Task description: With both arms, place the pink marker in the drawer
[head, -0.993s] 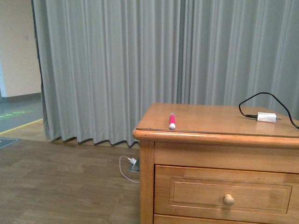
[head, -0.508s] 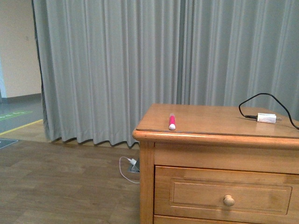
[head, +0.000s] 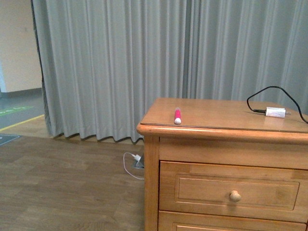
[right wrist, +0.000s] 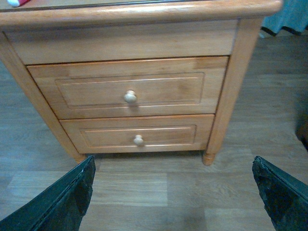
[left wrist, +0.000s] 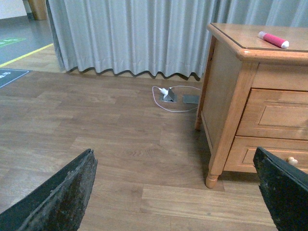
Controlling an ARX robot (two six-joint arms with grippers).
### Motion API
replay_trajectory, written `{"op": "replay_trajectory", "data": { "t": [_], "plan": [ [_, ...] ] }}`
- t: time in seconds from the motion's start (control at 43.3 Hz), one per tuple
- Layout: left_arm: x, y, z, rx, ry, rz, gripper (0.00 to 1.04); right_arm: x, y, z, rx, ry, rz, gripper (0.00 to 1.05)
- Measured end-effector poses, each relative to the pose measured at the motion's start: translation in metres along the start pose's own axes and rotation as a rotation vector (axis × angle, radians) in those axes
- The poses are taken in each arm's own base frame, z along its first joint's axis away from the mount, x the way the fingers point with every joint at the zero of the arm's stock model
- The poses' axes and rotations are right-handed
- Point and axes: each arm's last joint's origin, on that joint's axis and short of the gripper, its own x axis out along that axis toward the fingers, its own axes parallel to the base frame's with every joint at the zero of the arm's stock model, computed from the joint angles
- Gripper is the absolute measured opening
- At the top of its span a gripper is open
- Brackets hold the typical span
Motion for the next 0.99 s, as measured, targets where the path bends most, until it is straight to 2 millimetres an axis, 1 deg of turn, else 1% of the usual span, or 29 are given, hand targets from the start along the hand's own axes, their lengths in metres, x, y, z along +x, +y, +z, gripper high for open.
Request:
{"op": "replay_trajectory", "data": {
  "t": [0.046, 0.092, 0.185, 0.323, 0.508, 0.831, 0.901, 0.993],
  "plan": [
    [0.0, 0.0, 0.0, 0.0, 0.0, 0.0, 0.99, 0.012, 0.007, 0.003, -0.002, 0.006, 0.014, 0.96],
    [0.0, 0.0, 0.0, 0.0, 0.0, 0.0, 0.99, 0.028, 0.015, 0.006, 0.0, 0.02, 0.026, 0.96],
    [0.0, 0.0, 0.0, 0.0, 0.0, 0.0, 0.99, 0.056, 0.026, 0.005, 0.003, 0.06, 0.042, 0.96],
    [0.0, 0.0, 0.0, 0.0, 0.0, 0.0, 0.99, 0.114, 0.049, -0.008, -0.042, 0.13, 0.056, 0.96],
    [0.0, 0.0, 0.0, 0.0, 0.0, 0.0, 0.99, 0.17, 0.07, -0.018, -0.087, 0.147, 0.062, 0.96],
    [0.0, 0.0, 0.0, 0.0, 0.0, 0.0, 0.99, 0.221, 0.087, -0.024, -0.106, 0.13, 0.079, 0.96],
    [0.0, 0.0, 0.0, 0.0, 0.0, 0.0, 0.99, 0.234, 0.089, -0.026, -0.105, 0.125, 0.077, 0.96],
    [0.0, 0.0, 0.0, 0.0, 0.0, 0.0, 0.99, 0.246, 0.089, -0.029, -0.105, 0.127, 0.072, 0.96]
  ]
}}
